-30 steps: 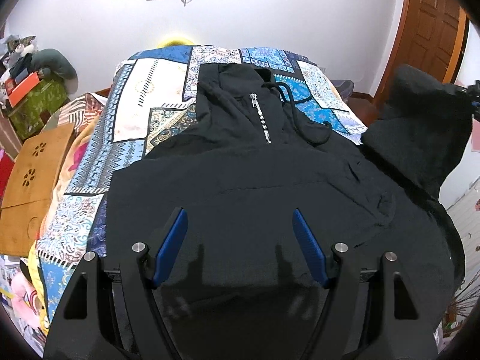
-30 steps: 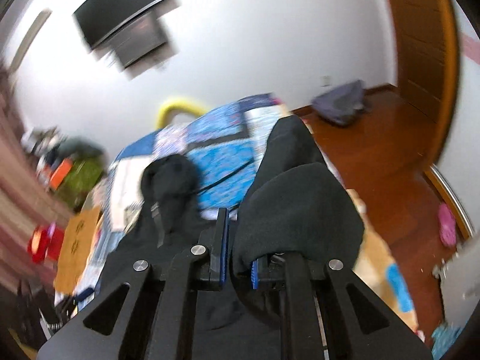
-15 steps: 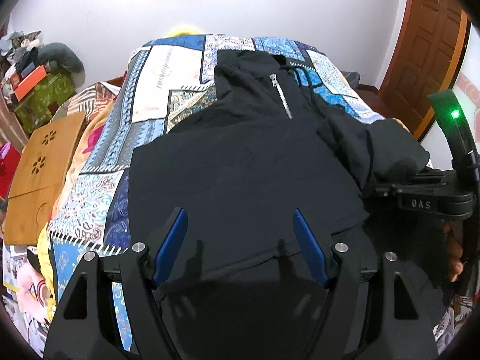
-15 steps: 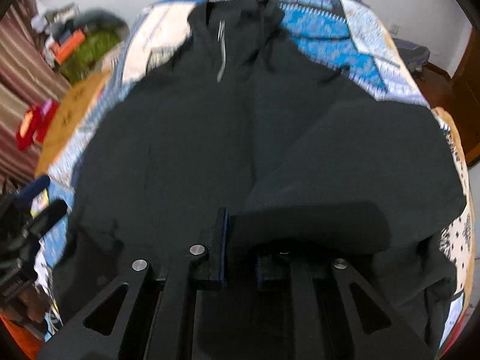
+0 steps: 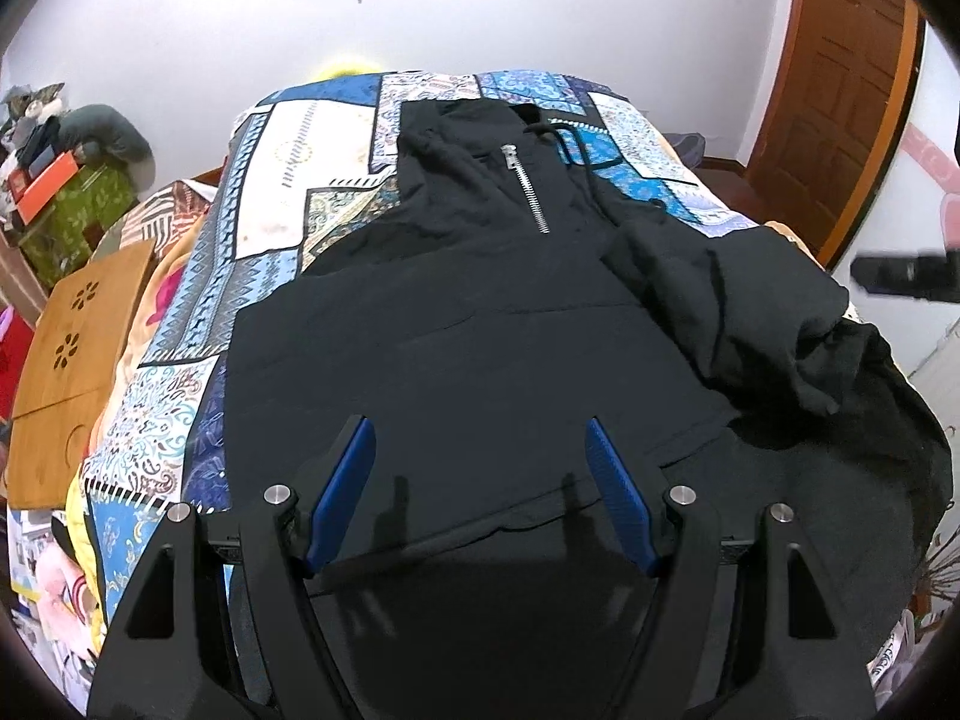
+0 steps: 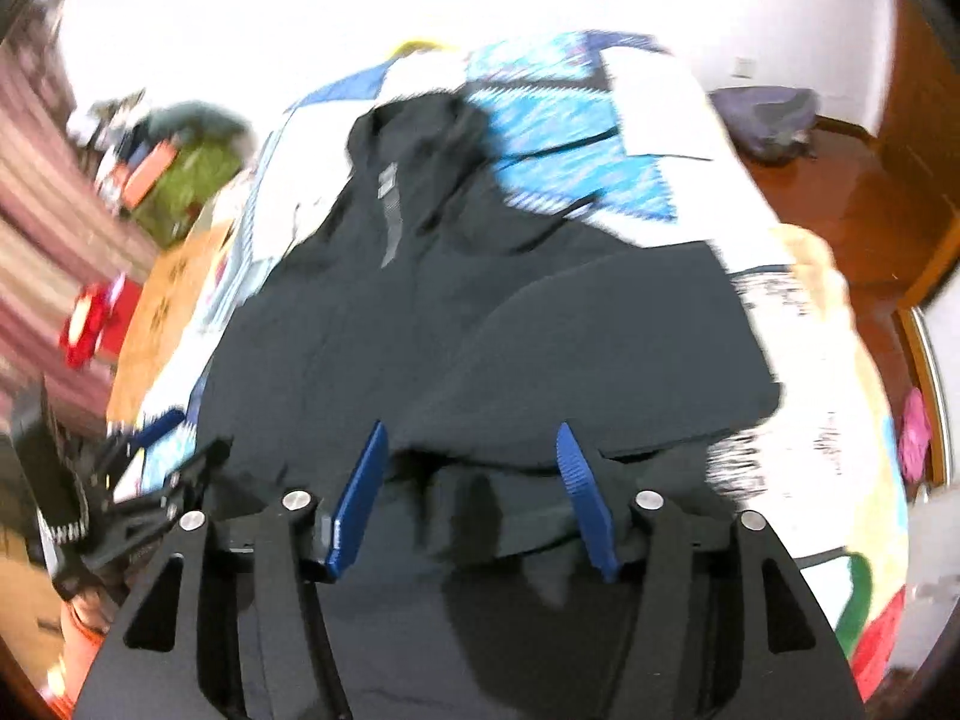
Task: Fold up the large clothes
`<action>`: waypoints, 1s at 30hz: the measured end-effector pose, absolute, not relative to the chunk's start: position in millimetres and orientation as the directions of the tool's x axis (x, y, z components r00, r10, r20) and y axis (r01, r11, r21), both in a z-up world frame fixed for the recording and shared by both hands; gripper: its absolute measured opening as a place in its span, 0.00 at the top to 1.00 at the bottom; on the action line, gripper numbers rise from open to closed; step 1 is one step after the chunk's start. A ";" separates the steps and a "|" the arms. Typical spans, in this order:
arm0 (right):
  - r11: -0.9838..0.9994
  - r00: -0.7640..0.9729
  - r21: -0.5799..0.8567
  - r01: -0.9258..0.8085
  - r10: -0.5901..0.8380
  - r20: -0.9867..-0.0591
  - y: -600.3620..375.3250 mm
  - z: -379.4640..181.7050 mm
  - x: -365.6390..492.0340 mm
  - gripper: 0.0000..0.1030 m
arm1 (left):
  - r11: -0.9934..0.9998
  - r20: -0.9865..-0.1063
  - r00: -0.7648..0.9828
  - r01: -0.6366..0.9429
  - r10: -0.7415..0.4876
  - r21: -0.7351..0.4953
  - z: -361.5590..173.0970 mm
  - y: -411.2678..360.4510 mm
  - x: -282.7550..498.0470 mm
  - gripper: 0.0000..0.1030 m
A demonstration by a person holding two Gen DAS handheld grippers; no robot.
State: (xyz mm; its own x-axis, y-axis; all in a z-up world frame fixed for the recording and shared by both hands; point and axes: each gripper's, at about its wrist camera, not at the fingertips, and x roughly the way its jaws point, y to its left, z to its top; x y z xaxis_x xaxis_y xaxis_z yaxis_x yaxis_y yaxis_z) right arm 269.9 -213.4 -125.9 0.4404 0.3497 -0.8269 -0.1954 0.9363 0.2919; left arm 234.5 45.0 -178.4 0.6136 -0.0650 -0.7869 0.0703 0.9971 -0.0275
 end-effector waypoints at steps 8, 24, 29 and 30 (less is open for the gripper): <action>0.902 0.410 0.411 0.129 0.329 -0.851 -296.9 -176.8 304.5 0.45 | 0.995 -0.785 0.615 0.095 -0.075 -0.021 -176.9 32.0 235.4 0.31; 0.910 0.446 0.402 0.102 0.319 -0.836 -283.2 -179.1 323.9 0.79 | 0.997 -0.793 0.605 0.073 -0.076 -0.041 -184.8 42.1 232.3 0.31; 0.912 0.493 0.409 -0.039 0.374 -0.786 -245.8 -136.9 316.6 0.82 | 0.997 -0.781 0.620 0.048 -0.074 -0.056 -178.4 55.8 227.2 0.31; 0.911 0.498 0.408 -0.066 0.384 -0.777 -237.6 -128.7 315.5 0.82 | 0.997 -0.778 0.624 0.042 -0.071 -0.058 -176.6 58.9 225.6 0.31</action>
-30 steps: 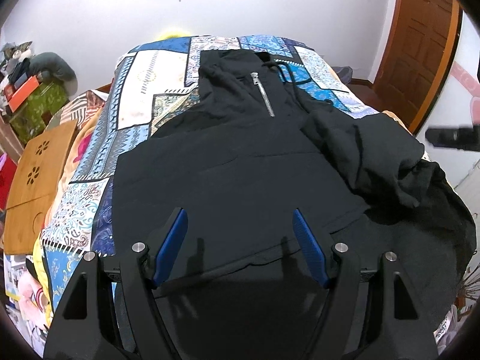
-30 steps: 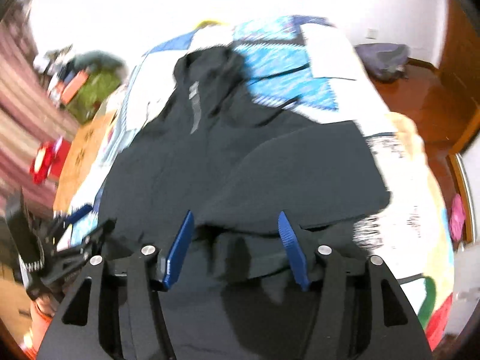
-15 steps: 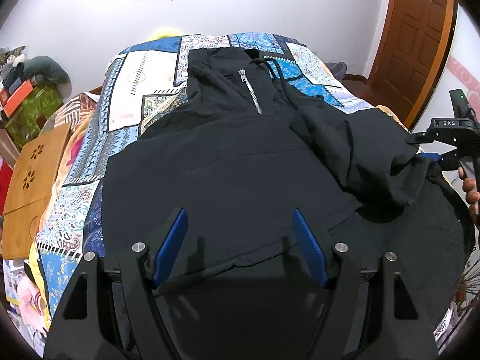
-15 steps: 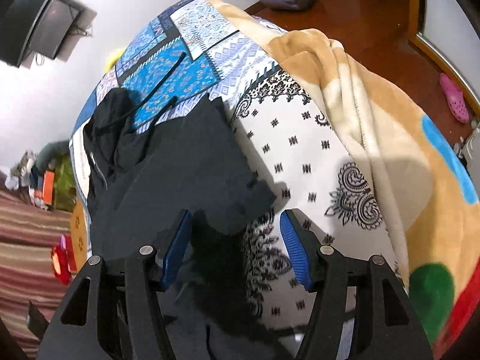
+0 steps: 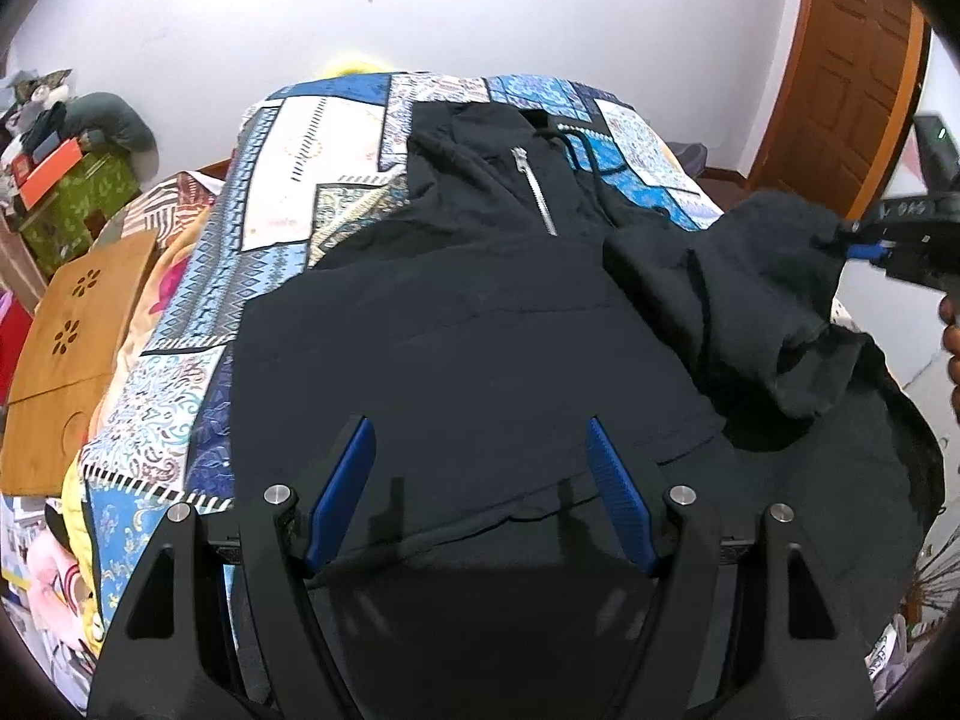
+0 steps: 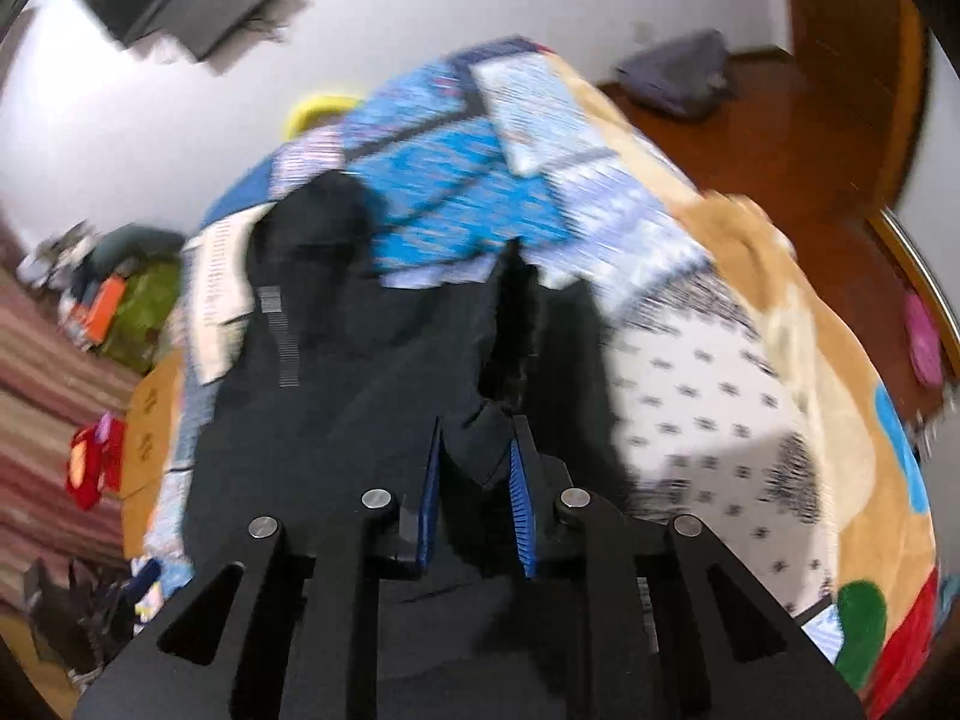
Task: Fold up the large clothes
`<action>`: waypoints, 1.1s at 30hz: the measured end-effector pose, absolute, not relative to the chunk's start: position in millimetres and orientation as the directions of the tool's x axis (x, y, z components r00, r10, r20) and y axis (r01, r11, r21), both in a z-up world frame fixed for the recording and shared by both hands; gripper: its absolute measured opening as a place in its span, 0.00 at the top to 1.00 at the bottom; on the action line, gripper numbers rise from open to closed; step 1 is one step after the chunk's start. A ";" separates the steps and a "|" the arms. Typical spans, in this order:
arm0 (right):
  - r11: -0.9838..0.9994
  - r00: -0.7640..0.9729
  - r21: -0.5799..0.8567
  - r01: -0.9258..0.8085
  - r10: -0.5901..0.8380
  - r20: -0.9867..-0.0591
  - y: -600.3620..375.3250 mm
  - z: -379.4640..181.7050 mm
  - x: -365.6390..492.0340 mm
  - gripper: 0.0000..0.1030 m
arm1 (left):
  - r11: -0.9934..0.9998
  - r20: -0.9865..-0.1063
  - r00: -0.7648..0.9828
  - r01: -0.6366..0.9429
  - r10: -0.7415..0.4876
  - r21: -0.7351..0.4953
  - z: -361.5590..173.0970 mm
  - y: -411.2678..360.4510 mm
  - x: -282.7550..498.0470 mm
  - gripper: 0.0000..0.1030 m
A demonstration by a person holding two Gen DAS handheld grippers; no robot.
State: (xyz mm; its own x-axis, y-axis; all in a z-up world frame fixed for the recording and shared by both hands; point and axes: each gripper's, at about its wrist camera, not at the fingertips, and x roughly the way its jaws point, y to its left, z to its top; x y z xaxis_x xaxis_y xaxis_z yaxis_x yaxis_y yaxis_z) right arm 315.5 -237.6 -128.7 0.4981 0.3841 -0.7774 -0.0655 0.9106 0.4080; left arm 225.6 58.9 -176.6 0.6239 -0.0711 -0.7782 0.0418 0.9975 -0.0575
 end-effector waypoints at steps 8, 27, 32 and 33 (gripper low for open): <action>0.838 0.474 0.418 -0.350 0.543 -0.693 -132.6 -66.4 297.8 0.83 | 0.998 -0.746 0.665 -0.009 -0.041 -0.063 -157.0 91.4 203.8 0.31; 0.745 0.267 0.301 -0.596 0.537 -0.800 18.1 -105.8 250.3 0.52 | 0.959 -0.805 0.586 -0.168 -0.089 -0.228 -183.8 177.4 148.7 0.31; 0.810 0.374 0.212 -0.547 0.463 -0.804 -22.0 -99.4 255.2 0.51 | 0.908 -0.808 0.537 -0.166 -0.243 -0.384 -206.5 175.7 159.5 0.31; 0.825 0.393 0.192 -0.531 0.440 -0.807 -31.8 -100.6 256.4 0.51 | 0.893 -0.800 0.529 -0.161 -0.282 -0.421 -210.8 173.8 162.3 0.31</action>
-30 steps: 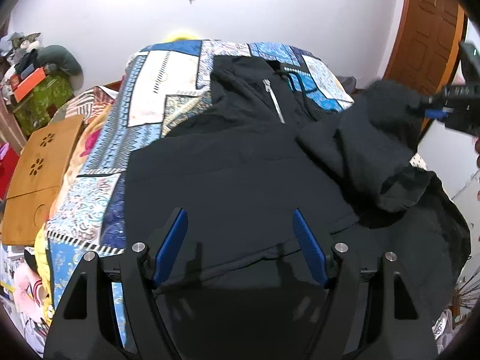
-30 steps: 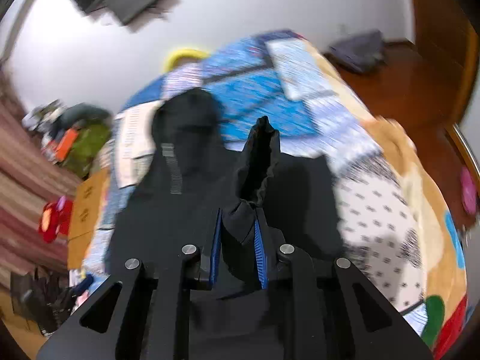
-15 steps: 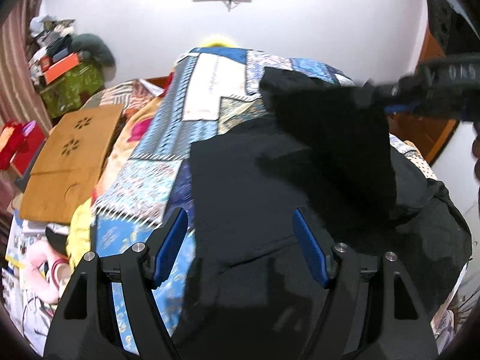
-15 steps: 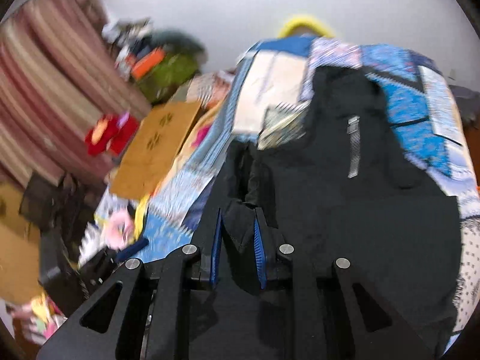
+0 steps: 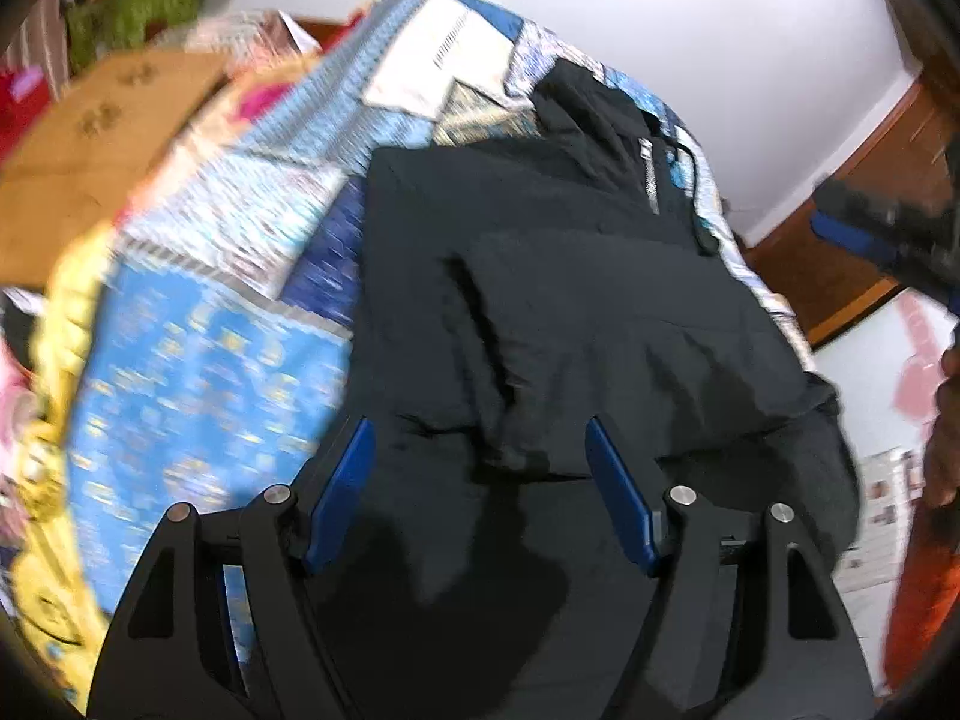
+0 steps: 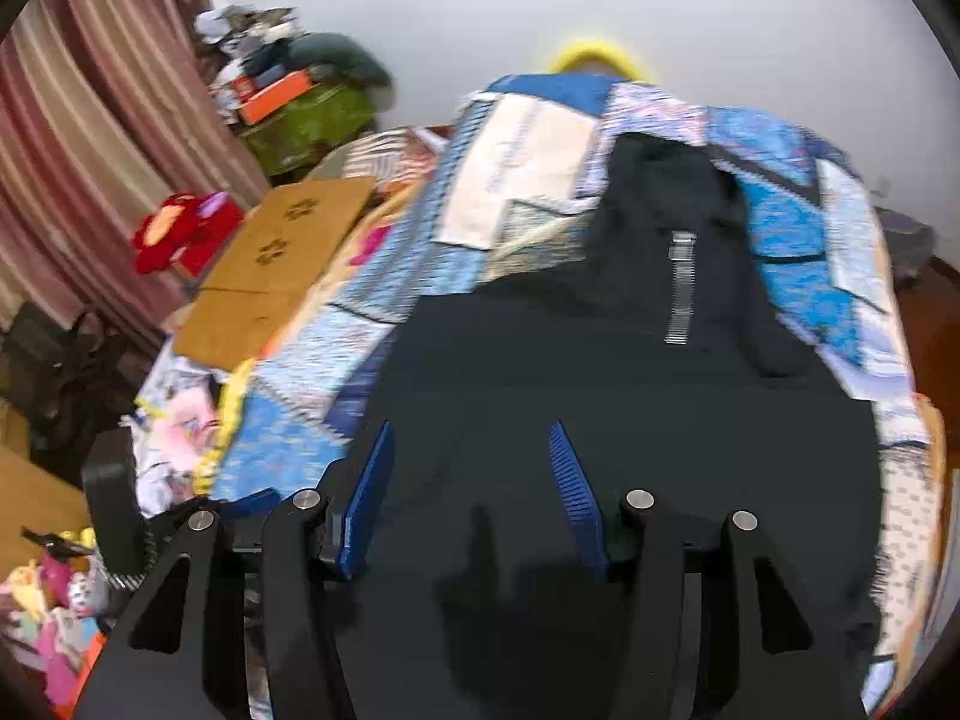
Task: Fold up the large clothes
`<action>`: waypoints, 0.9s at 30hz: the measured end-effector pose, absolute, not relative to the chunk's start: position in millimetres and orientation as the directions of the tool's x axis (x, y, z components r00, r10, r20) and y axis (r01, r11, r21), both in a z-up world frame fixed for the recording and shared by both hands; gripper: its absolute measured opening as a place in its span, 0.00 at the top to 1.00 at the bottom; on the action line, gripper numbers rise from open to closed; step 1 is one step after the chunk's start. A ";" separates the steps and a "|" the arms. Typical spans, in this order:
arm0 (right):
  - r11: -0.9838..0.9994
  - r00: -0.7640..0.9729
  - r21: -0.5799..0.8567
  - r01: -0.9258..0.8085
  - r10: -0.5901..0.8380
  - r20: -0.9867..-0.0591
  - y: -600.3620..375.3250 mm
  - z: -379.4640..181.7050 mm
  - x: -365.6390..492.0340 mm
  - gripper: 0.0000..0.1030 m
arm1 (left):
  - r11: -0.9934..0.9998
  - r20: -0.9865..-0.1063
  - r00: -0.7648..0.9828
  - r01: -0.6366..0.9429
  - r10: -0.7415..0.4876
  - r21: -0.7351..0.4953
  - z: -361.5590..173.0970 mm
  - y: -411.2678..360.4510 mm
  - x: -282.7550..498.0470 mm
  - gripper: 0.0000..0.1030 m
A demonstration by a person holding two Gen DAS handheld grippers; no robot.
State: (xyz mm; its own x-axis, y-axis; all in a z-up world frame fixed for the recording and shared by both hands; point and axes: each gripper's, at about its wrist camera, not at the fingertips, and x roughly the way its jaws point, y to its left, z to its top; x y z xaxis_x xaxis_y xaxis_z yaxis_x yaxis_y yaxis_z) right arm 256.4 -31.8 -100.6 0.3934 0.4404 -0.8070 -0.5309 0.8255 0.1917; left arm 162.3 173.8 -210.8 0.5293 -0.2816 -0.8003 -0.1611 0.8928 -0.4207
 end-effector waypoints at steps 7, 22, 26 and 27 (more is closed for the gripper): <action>0.916 0.477 0.047 -0.398 0.250 -0.843 -116.2 -125.9 263.8 0.49 | 0.839 -0.809 0.449 -0.201 -0.380 -0.506 -246.2 154.0 183.5 0.38; 0.993 0.533 0.057 -0.103 0.104 -0.840 -263.0 -132.9 270.2 0.48 | 0.994 -0.773 0.634 -0.054 -0.041 -0.097 -152.5 86.1 182.7 0.80; 0.992 0.556 0.074 -0.098 0.116 -0.823 -269.8 -125.8 268.6 0.48 | 0.994 -0.698 0.714 -0.038 -0.046 -0.105 -104.5 90.5 205.8 0.81; 0.992 0.557 0.077 -0.104 0.123 -0.821 -267.7 -124.0 267.5 0.48 | 0.996 -0.681 0.732 -0.041 -0.026 -0.083 -96.5 91.6 209.7 0.81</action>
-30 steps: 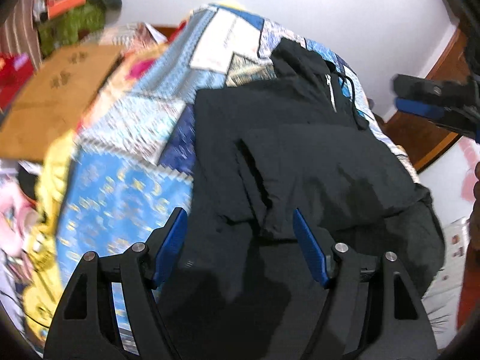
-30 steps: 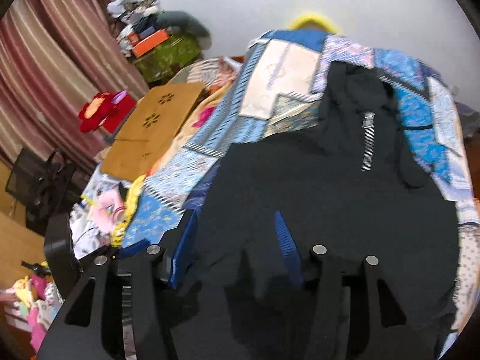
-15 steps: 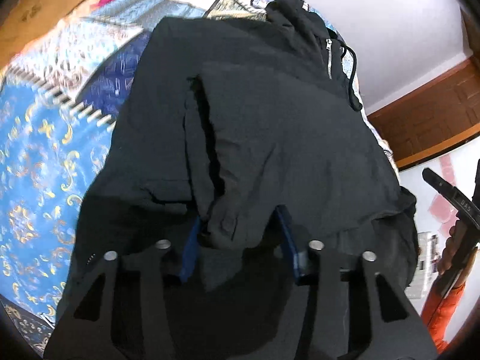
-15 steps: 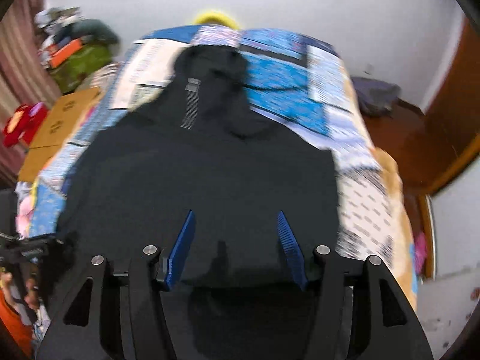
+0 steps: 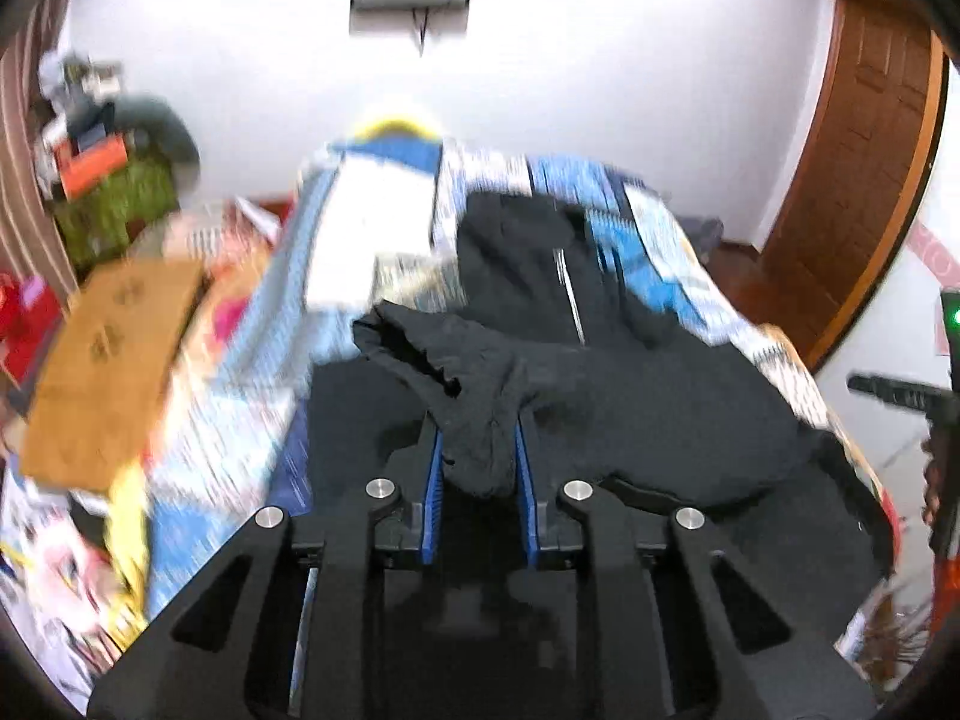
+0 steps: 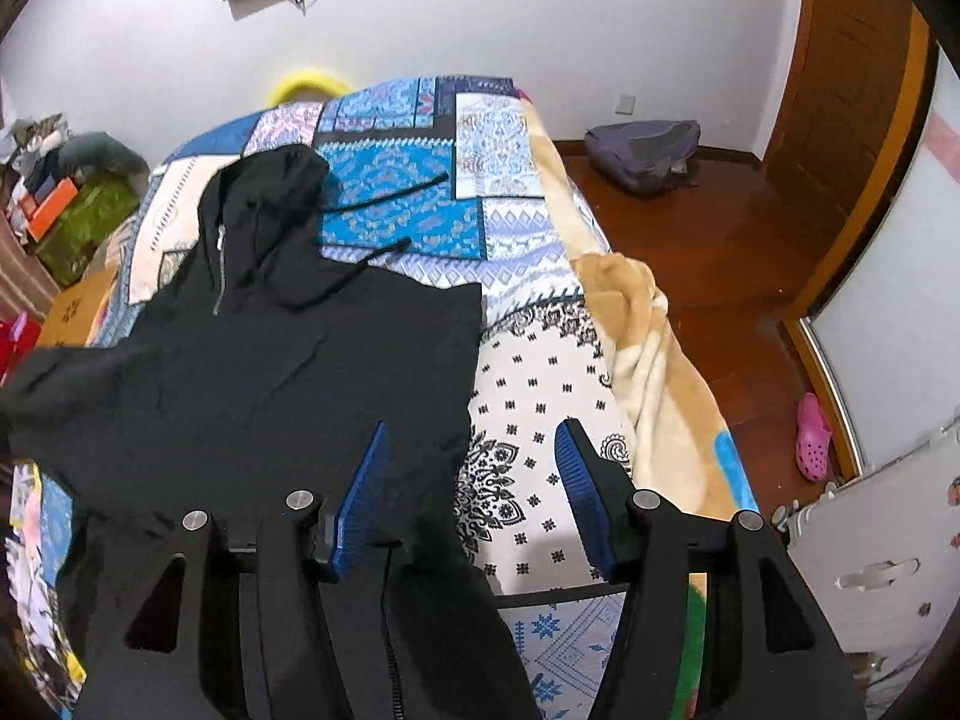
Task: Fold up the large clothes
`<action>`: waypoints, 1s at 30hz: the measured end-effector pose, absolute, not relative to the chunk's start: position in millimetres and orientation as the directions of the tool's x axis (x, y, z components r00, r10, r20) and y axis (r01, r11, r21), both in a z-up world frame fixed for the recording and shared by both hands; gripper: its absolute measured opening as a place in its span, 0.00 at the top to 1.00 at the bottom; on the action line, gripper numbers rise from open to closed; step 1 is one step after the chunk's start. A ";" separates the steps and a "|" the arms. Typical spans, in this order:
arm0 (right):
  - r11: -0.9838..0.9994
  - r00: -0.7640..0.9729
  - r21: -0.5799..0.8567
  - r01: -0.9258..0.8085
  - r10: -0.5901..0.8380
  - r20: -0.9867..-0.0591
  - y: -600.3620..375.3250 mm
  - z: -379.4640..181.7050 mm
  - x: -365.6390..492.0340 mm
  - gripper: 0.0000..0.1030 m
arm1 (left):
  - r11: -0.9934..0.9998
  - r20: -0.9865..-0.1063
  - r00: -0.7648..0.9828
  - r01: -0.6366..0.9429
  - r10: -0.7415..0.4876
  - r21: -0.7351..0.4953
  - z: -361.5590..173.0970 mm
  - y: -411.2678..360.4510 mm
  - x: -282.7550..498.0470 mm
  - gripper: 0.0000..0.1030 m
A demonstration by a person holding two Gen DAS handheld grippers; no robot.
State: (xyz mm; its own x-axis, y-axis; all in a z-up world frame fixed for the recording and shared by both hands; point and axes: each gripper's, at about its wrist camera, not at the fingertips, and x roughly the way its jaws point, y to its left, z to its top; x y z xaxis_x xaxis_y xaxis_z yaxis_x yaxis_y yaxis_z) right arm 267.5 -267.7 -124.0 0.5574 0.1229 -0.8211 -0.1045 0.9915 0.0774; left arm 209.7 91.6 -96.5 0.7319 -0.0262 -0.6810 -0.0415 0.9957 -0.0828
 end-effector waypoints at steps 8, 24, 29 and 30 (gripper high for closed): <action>0.981 0.470 0.039 -0.189 0.125 -0.874 -244.4 -164.3 270.4 0.37 | 0.996 -0.718 0.694 -0.086 0.058 -0.003 -123.5 115.7 237.2 0.80; 0.971 0.436 0.036 -0.237 0.140 -0.889 -225.8 -165.7 279.1 0.36 | 0.992 -0.882 0.472 -0.107 -0.004 -0.062 -218.2 150.6 245.6 0.62; 0.956 0.501 0.066 -0.285 0.207 -0.840 -210.3 -129.4 295.3 0.36 | 0.996 -0.829 0.553 -0.070 0.082 0.052 -176.0 145.7 261.0 0.47; 0.954 0.513 0.072 -0.290 0.218 -0.830 -207.3 -123.8 298.9 0.36 | 0.996 -0.818 0.569 -0.063 0.085 0.060 -167.3 144.0 265.6 0.46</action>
State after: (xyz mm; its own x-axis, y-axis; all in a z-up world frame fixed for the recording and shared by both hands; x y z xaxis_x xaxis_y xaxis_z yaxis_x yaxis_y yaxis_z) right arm 298.9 -207.3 -123.8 0.5132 0.2183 -0.8300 -0.2902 0.9543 0.0716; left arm 265.6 144.0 -167.3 0.5690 0.0853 -0.8179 -0.0634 0.9962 0.0598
